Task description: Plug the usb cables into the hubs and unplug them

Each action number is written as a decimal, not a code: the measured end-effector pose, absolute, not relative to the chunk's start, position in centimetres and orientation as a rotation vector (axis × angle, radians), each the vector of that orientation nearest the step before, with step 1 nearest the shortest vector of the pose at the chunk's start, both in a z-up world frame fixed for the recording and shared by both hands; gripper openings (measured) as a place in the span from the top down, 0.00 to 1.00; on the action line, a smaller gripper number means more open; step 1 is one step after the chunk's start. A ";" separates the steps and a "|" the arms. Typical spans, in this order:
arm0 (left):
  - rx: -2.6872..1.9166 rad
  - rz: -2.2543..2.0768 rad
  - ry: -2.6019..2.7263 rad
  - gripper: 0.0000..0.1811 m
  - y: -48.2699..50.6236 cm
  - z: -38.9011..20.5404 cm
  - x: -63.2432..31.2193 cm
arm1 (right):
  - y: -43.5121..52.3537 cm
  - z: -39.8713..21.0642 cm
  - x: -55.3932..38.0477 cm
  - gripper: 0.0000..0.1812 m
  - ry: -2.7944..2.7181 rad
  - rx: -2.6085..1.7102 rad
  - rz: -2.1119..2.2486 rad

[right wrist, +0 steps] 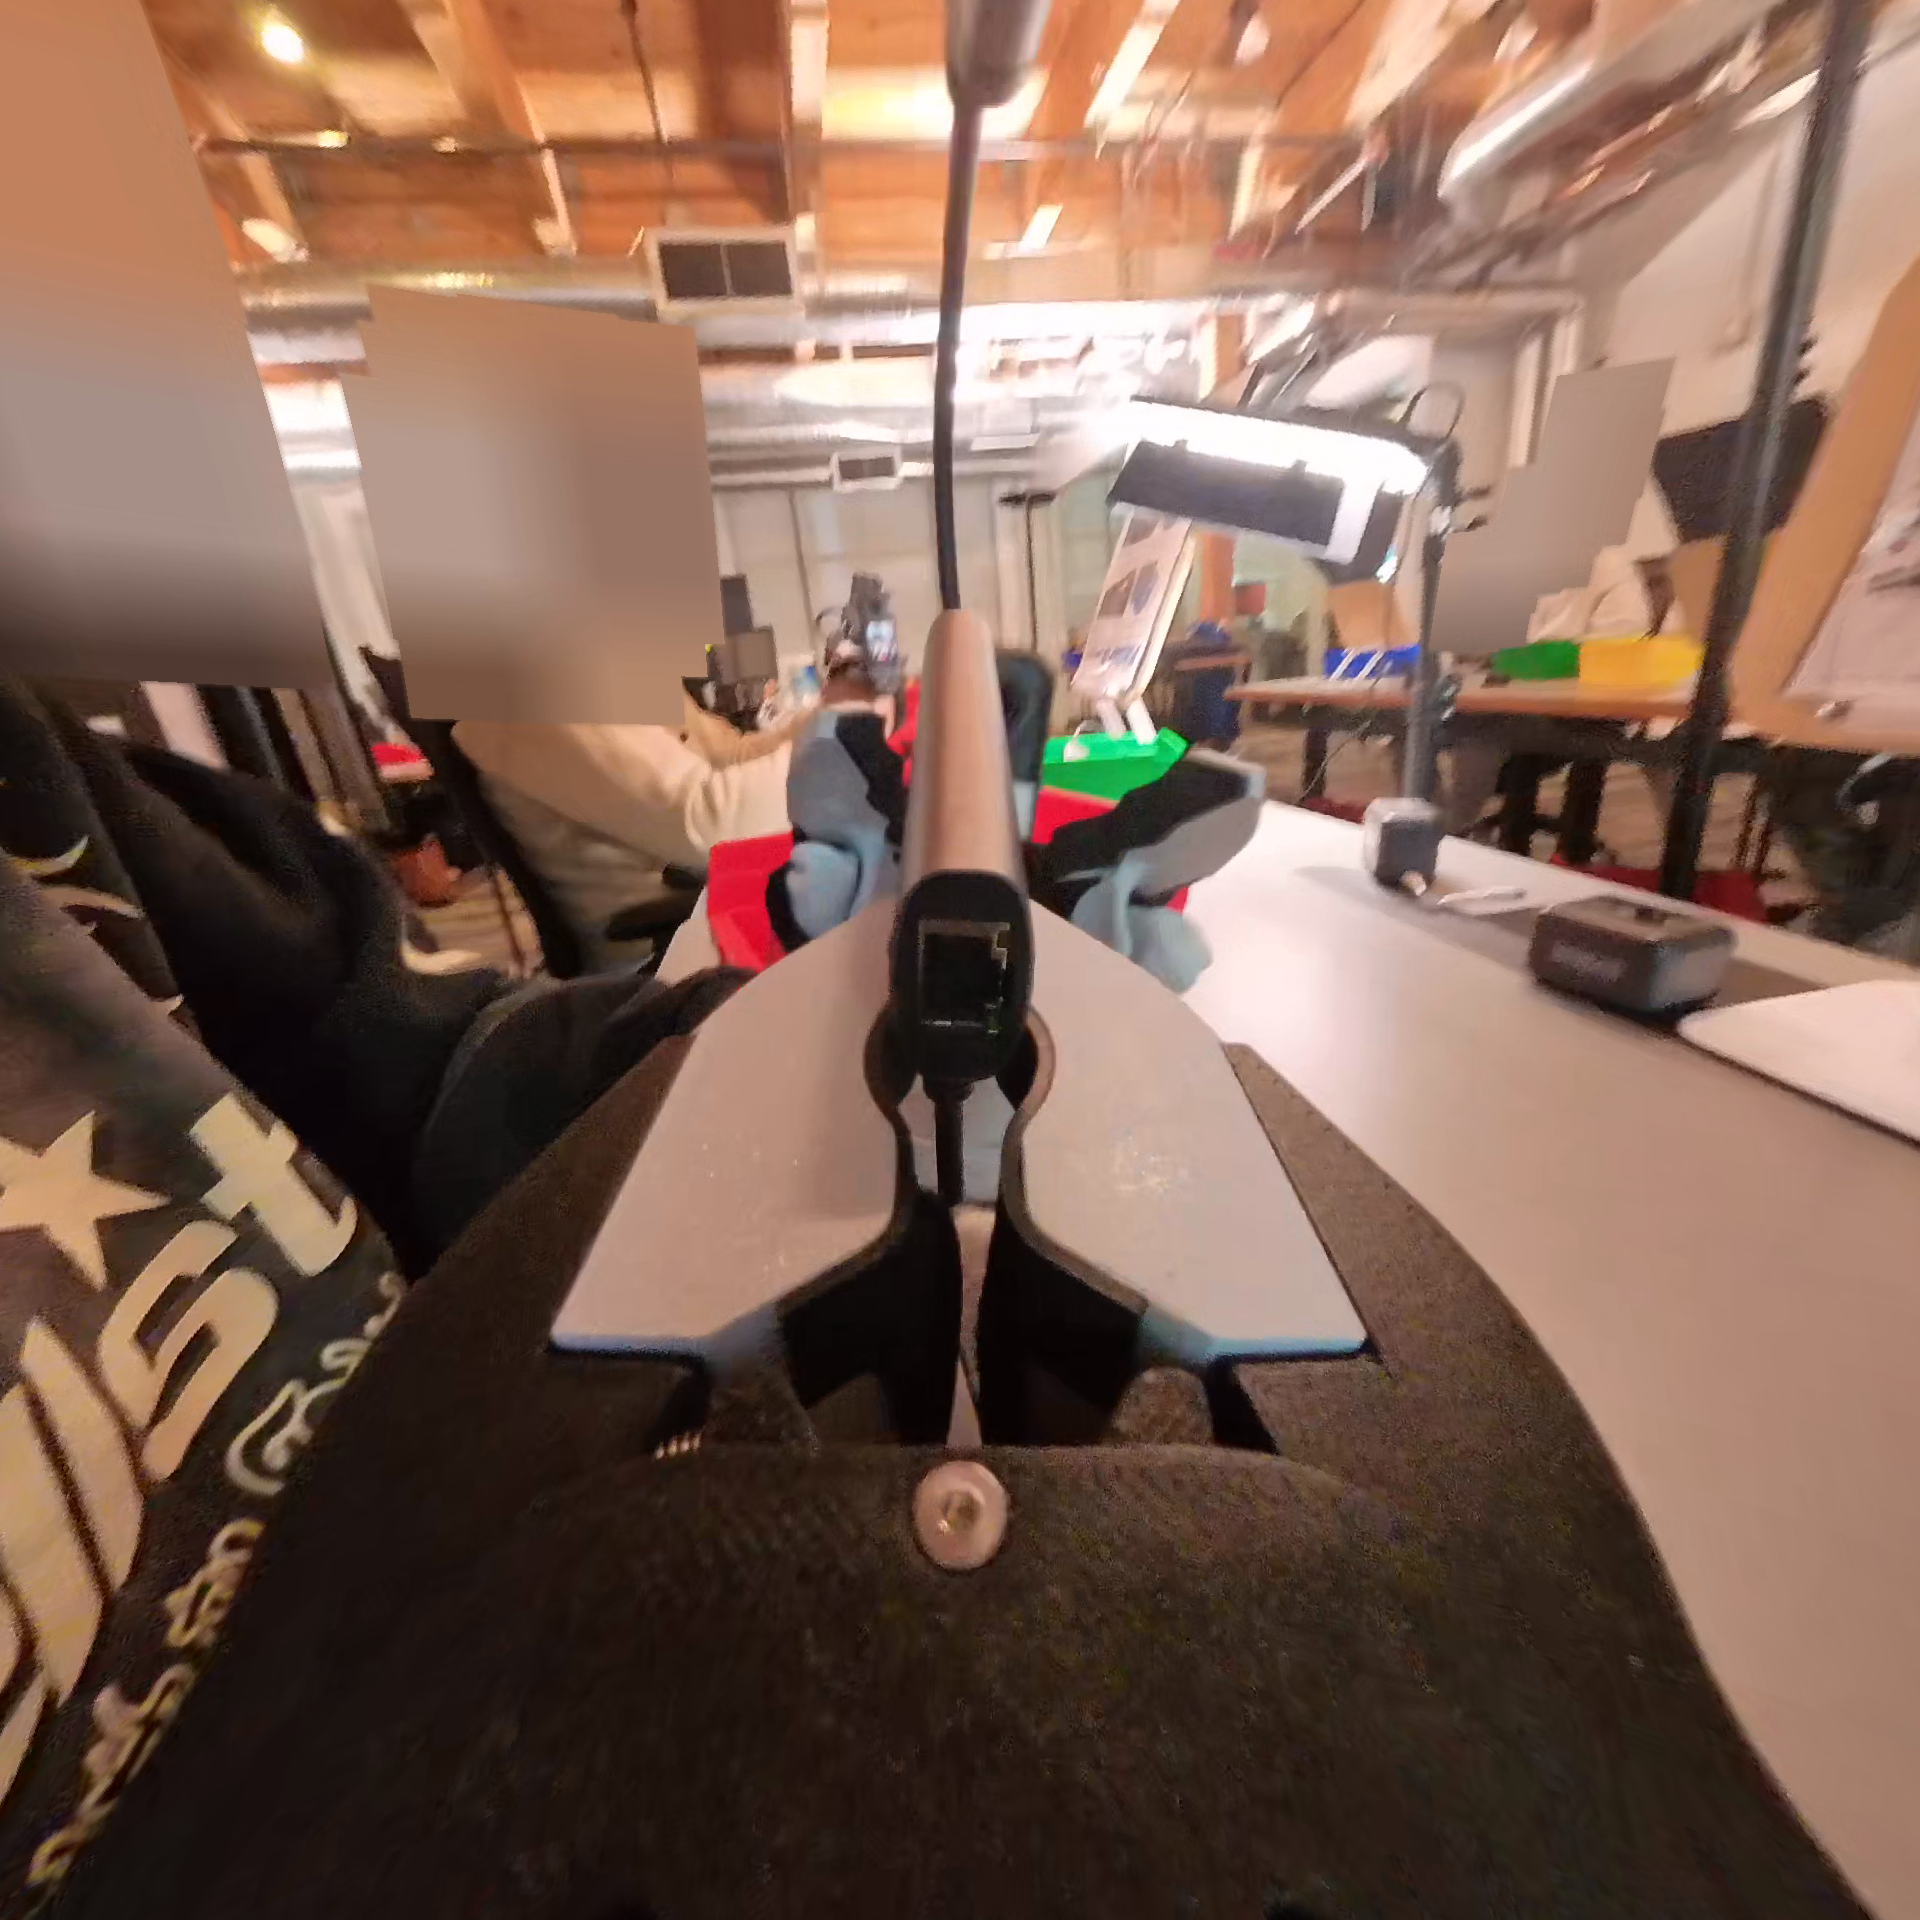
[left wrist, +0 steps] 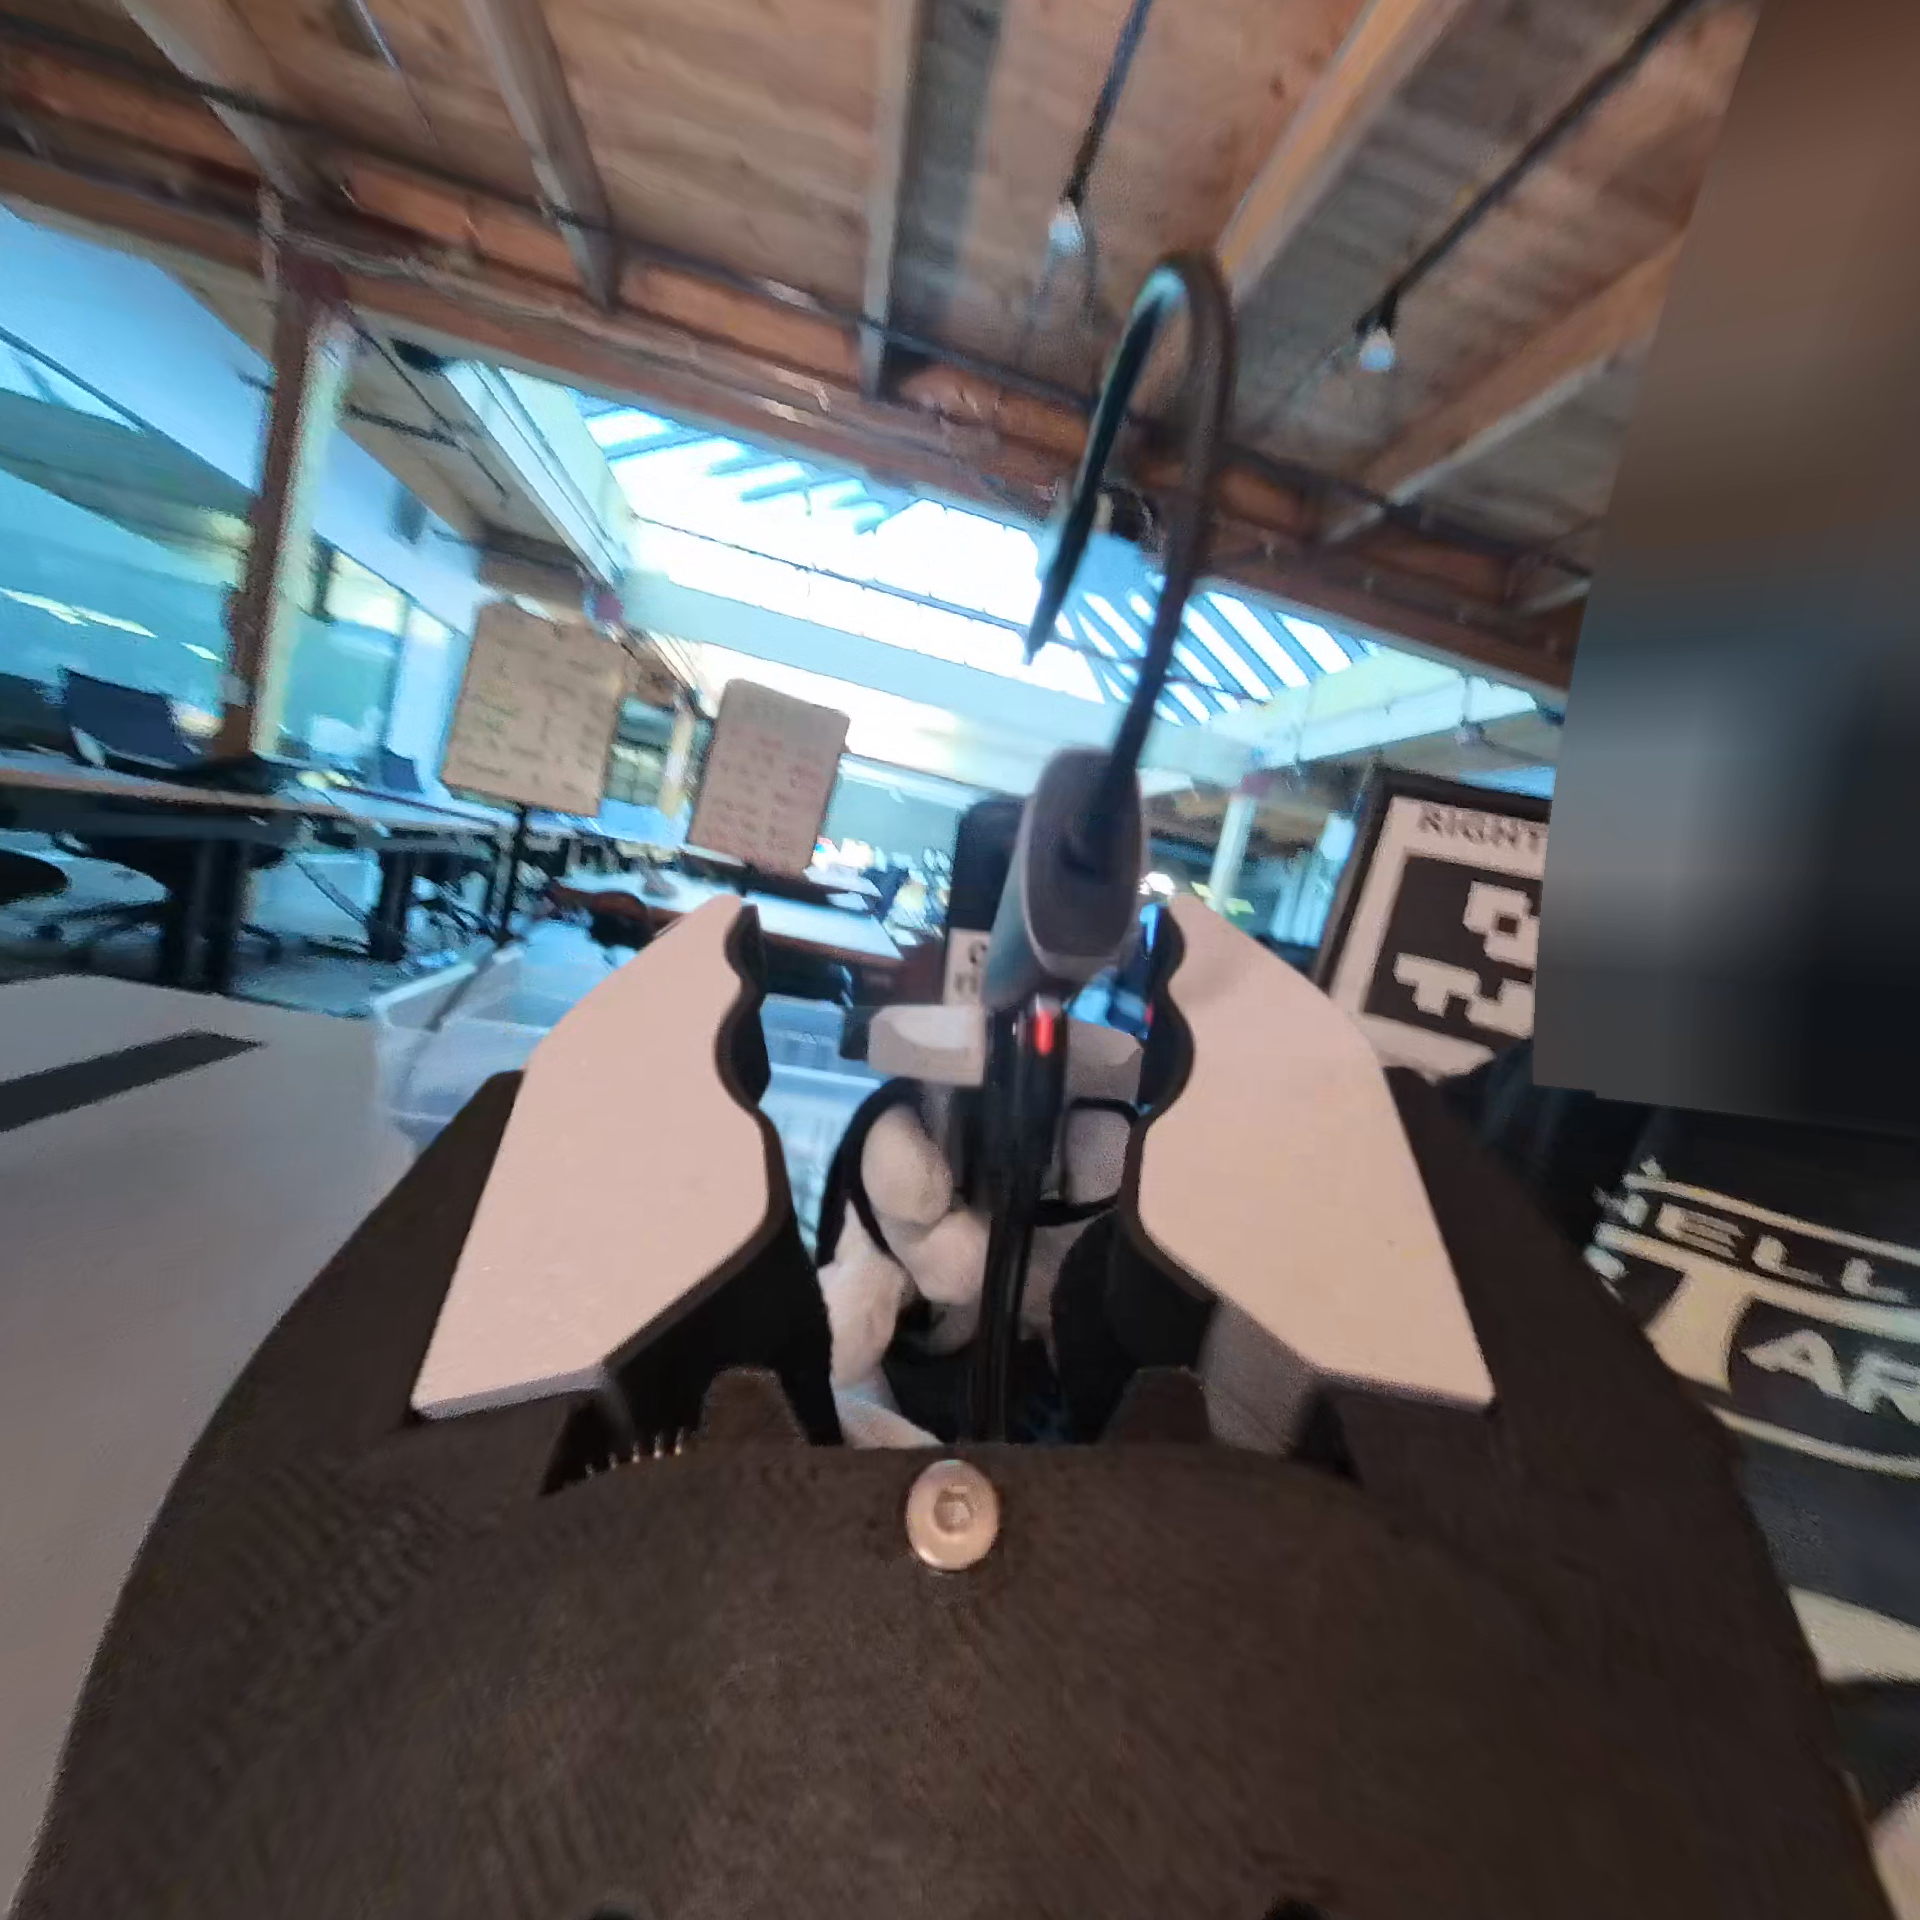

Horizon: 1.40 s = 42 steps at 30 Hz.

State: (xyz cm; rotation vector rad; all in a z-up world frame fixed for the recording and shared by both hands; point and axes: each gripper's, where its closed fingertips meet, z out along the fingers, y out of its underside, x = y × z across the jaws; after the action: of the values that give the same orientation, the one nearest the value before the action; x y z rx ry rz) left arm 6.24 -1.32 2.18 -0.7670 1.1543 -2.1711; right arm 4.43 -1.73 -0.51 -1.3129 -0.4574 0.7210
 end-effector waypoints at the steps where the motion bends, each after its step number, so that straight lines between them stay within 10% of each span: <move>1: -0.767 -2.179 1.226 0.61 -1.9 1.8 6.3 | -1.7 -1.2 3.8 0.94 -0.485 -1.355 0.737; 7: -0.752 -2.120 1.386 0.90 -3.3 0.2 6.2 | -1.1 -2.3 3.7 0.93 -0.468 -1.427 0.756; 38: -0.961 -2.337 0.702 0.91 0.5 1.0 6.3 | 0.3 -3.0 3.6 0.94 -0.239 -1.589 0.801; 42: -0.821 -2.225 0.763 0.91 -0.9 3.5 5.6 | -1.2 0.4 3.5 0.94 -0.003 -1.209 1.327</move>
State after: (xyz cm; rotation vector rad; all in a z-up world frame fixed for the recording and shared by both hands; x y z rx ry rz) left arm 5.64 -0.91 3.47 -0.8205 0.7635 -2.2254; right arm 3.51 -1.18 0.36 -1.2087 -0.0033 1.3267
